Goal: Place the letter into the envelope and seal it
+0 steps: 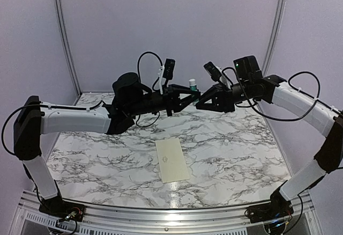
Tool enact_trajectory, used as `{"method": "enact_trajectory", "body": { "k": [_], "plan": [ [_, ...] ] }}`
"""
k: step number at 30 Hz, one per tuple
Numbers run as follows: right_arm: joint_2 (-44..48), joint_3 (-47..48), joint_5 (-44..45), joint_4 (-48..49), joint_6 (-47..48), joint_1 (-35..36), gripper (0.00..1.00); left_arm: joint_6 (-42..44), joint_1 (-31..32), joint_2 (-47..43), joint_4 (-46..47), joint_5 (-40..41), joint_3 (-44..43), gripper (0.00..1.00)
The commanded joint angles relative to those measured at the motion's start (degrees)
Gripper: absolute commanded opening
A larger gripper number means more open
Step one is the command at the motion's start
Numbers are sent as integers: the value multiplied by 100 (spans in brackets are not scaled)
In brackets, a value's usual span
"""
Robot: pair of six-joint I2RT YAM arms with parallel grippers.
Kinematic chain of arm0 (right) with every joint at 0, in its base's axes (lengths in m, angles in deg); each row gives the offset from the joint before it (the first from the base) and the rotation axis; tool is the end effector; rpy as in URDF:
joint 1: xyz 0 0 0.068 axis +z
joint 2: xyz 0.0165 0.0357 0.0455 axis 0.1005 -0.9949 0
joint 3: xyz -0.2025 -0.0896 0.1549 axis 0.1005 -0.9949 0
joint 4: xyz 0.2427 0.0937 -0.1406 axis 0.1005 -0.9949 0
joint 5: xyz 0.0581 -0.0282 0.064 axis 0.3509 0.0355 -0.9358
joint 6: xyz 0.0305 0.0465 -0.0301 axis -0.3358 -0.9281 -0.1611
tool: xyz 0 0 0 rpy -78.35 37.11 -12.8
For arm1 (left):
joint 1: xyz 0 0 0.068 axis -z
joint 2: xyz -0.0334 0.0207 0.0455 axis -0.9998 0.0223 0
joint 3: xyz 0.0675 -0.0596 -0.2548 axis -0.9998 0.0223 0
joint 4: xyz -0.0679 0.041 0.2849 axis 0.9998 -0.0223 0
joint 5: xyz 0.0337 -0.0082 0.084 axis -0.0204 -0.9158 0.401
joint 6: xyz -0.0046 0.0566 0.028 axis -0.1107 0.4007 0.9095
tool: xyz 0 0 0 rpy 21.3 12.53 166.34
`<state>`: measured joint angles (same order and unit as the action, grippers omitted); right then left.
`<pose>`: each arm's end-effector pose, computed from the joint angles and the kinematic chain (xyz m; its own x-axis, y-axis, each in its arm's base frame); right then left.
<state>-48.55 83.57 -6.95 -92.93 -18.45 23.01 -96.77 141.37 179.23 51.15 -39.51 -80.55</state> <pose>0.2894 0.2109 0.3477 -0.2947 -0.2662 -0.9178 -0.9321 -0.1316 0.3375 0.2577 -0.3809 0.3241 -0.2016 -0.2773 -0.9394 0.9779 -0.0033 -0.2089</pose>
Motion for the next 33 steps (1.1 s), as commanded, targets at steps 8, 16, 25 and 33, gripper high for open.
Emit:
{"method": "enact_trajectory", "body": {
  "k": [8,16,25,33],
  "plan": [
    [261,43,3888,624,-1066,155,3,-174,650,390,20,4482,-240,0],
    [572,-151,3654,561,-883,58,29,-26,630,400,-105,4469,-317,0],
    [984,147,2373,13,3,-663,48,219,128,-183,-488,2427,402,3],
    [484,215,558,381,-423,-554,59,617,27,-337,-777,595,460,8]
  ]
}}
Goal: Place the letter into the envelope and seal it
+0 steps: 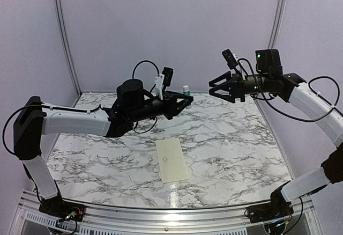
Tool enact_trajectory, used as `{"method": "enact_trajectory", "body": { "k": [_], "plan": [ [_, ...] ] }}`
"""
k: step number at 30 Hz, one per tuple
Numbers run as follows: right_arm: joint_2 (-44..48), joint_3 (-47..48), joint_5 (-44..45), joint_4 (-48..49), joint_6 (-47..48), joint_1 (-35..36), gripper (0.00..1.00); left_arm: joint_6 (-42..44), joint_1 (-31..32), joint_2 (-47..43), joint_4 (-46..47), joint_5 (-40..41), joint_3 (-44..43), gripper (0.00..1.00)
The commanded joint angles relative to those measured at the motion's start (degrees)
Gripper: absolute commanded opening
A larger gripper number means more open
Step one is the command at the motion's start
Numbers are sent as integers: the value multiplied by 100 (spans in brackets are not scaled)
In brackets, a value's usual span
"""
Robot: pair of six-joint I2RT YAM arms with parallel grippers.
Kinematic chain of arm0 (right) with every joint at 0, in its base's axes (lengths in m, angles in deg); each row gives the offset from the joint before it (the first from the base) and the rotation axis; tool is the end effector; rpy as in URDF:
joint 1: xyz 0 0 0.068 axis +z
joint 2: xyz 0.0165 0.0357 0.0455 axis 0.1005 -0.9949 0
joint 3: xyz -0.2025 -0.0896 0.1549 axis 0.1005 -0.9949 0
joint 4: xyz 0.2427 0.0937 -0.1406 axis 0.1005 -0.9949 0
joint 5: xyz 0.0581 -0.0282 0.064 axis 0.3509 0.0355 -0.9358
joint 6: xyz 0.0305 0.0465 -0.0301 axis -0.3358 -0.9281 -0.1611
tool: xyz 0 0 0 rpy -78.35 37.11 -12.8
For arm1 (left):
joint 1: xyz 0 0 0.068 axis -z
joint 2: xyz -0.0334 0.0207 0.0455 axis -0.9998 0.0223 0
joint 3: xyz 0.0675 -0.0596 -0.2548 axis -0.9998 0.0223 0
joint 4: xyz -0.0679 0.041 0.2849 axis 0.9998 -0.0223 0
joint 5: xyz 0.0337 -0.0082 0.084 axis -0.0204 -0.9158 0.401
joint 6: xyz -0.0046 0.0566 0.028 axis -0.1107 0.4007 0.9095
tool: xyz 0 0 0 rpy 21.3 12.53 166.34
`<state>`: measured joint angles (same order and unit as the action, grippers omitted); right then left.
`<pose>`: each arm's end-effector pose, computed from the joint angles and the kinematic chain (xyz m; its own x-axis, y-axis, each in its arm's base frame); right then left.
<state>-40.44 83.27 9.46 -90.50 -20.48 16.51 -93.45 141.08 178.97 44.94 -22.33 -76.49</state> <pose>0.2921 0.1618 0.3886 -0.2049 -0.2323 -0.9508 -0.9606 0.2340 0.1499 0.2722 -0.3742 0.2877 -0.2223 -0.2421 -0.9444 0.9018 0.3171 -0.2936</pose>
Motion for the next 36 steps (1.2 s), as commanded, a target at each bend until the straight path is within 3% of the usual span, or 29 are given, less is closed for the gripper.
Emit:
{"method": "enact_trajectory", "body": {
  "k": [1,10,24,28,30,32,36],
  "plan": [
    [-414,271,-1185,162,-249,145,59,307,55,-321,-178,-1188,54,8],
    [-866,569,-1272,164,-258,658,59,206,54,-194,-324,-1600,-185,9],
    [-1159,570,-1377,357,-552,800,37,86,55,-82,-362,-1708,-322,9],
    [-1176,554,-1459,384,-548,818,27,68,56,-74,-394,-1675,-342,9],
    [-1159,531,-1486,414,-563,819,16,65,55,-63,-420,-1642,-345,9],
    [-1130,491,-1511,492,-620,814,9,64,57,-53,-448,-1598,-353,11],
    [-1061,470,-1555,593,-701,806,4,17,56,-102,-458,-1229,-286,31]
  ]
}}
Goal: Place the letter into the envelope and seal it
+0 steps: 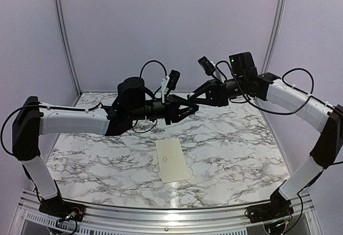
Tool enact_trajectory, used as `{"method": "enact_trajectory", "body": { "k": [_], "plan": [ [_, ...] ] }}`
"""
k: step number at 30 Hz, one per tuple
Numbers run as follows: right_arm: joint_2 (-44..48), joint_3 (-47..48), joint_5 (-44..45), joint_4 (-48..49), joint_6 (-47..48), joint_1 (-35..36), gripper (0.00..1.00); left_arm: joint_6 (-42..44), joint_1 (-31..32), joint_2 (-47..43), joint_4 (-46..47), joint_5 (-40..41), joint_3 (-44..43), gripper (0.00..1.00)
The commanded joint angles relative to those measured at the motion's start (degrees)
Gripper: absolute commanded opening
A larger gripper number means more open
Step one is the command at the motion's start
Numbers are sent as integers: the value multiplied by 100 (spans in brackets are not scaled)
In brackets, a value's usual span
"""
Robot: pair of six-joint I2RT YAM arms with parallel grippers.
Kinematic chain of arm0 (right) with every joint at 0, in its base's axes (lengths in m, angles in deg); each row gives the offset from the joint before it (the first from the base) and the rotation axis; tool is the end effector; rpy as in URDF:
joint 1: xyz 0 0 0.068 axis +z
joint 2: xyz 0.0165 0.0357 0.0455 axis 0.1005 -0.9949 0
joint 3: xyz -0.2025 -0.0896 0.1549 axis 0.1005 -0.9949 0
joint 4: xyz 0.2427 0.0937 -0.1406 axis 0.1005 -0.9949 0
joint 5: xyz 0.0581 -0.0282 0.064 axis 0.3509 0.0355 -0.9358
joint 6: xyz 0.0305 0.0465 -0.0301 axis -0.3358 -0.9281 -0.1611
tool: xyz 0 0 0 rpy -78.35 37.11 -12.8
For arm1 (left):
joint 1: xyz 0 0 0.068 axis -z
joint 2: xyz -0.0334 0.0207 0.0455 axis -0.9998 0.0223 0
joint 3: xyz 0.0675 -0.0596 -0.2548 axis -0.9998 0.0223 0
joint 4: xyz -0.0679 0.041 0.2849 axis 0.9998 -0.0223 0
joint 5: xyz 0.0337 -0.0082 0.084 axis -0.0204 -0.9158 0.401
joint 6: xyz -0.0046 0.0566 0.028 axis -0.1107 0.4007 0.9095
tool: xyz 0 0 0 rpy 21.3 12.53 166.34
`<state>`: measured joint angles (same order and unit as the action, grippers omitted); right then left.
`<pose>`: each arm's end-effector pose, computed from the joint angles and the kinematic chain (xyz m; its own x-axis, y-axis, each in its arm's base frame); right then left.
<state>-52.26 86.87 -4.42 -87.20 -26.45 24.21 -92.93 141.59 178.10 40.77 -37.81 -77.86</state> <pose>0.3057 0.2280 0.3525 -0.3434 -0.2550 -0.9039 -0.9225 -0.0893 0.3756 0.2564 -0.3801 0.2945 -0.2564 -0.1267 -0.9582 0.9609 0.0734 -0.2669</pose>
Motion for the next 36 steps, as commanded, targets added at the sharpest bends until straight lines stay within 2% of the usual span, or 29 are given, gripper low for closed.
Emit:
{"method": "enact_trajectory", "body": {
  "k": [1,3,7,13,21,25,29,32,36],
  "plan": [
    [142,127,-162,266,-113,21,3,-21,9,-38,-41,406,-122,36],
    [200,133,-153,353,-193,-33,3,35,13,-92,-41,540,-72,46],
    [336,-35,-150,906,-773,-200,2,189,76,-122,-25,614,-15,50],
    [419,-300,-222,1428,-1312,-303,2,174,119,-49,83,502,-31,46],
    [485,-518,-258,1679,-1508,-330,4,110,119,-44,273,492,11,32],
    [502,-584,-299,1764,-1590,-442,15,136,113,-49,289,534,66,26],
    [599,-561,-420,1744,-1616,-847,33,145,97,-56,284,581,231,22],
    [711,-479,-355,1159,-1043,-1291,44,101,65,-93,277,621,441,21],
    [817,-439,262,-19,165,-1922,47,117,-5,-239,248,624,814,20]
  ]
}}
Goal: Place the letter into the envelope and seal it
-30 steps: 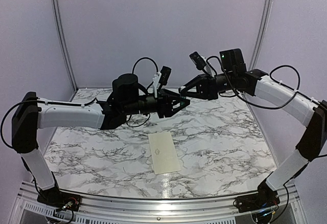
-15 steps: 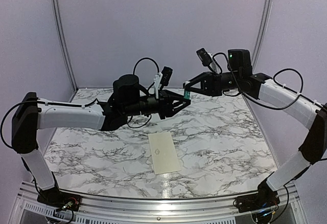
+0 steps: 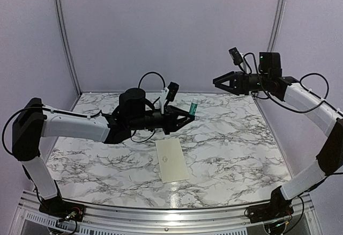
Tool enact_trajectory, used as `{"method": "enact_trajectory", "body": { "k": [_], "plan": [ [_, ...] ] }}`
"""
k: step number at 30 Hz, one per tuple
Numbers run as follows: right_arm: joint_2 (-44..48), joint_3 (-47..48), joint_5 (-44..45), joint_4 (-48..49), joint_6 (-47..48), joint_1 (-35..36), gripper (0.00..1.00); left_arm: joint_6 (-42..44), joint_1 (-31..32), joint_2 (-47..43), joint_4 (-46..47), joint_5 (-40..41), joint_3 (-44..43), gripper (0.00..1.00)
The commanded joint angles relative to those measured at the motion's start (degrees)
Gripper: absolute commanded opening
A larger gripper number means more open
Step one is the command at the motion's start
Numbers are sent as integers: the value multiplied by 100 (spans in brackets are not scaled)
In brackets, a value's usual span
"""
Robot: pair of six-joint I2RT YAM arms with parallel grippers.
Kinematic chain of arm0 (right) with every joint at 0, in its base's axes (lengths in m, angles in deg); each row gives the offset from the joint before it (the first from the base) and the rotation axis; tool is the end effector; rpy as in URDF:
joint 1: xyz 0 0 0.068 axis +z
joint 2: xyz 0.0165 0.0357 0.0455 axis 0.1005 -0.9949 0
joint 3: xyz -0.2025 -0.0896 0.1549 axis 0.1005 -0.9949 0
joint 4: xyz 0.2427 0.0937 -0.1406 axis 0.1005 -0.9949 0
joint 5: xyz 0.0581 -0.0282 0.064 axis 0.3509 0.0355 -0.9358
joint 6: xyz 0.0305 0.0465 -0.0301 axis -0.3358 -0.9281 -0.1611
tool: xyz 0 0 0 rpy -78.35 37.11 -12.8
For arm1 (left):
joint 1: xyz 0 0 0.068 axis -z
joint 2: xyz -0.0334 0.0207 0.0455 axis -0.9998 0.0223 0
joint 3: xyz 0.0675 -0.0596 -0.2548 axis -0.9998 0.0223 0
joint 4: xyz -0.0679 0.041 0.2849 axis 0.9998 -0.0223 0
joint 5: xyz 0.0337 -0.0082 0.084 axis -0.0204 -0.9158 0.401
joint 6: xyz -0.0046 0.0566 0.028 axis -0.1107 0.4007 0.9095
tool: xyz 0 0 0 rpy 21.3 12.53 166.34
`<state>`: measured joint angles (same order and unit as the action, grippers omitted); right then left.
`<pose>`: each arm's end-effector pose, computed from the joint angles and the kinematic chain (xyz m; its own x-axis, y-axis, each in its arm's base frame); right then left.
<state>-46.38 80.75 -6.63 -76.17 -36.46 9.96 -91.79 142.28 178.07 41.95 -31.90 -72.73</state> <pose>0.3325 0.1409 0.3655 -0.3907 -0.0930 -0.9158 -0.9185 0.1055 0.3811 0.2517 -0.3755 0.2628 -0.2731 -0.1009 -0.9567 0.9416 0.1757 -0.2874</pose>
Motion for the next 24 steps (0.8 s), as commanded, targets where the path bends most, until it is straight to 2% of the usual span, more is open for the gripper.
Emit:
{"method": "enact_trajectory", "body": {
  "k": [1,4,9,14,19,24],
  "plan": [
    [221,199,884,-1465,1554,-558,47,13,-88,-285,98,35,398,19],
    [122,248,2276,-2386,2767,-597,47,69,-125,-402,-92,30,640,18],
    [-146,60,4103,-2988,3481,-599,44,241,-125,-609,-527,192,1020,17],
    [-412,-228,5269,-3144,3865,-395,42,306,-141,-762,-693,220,1273,17],
    [-758,-568,6242,-3189,4094,104,43,313,-165,-861,-835,190,1370,17],
    [-1219,-587,6546,-3245,4016,247,43,303,-166,-877,-978,143,1392,16]
  ]
}}
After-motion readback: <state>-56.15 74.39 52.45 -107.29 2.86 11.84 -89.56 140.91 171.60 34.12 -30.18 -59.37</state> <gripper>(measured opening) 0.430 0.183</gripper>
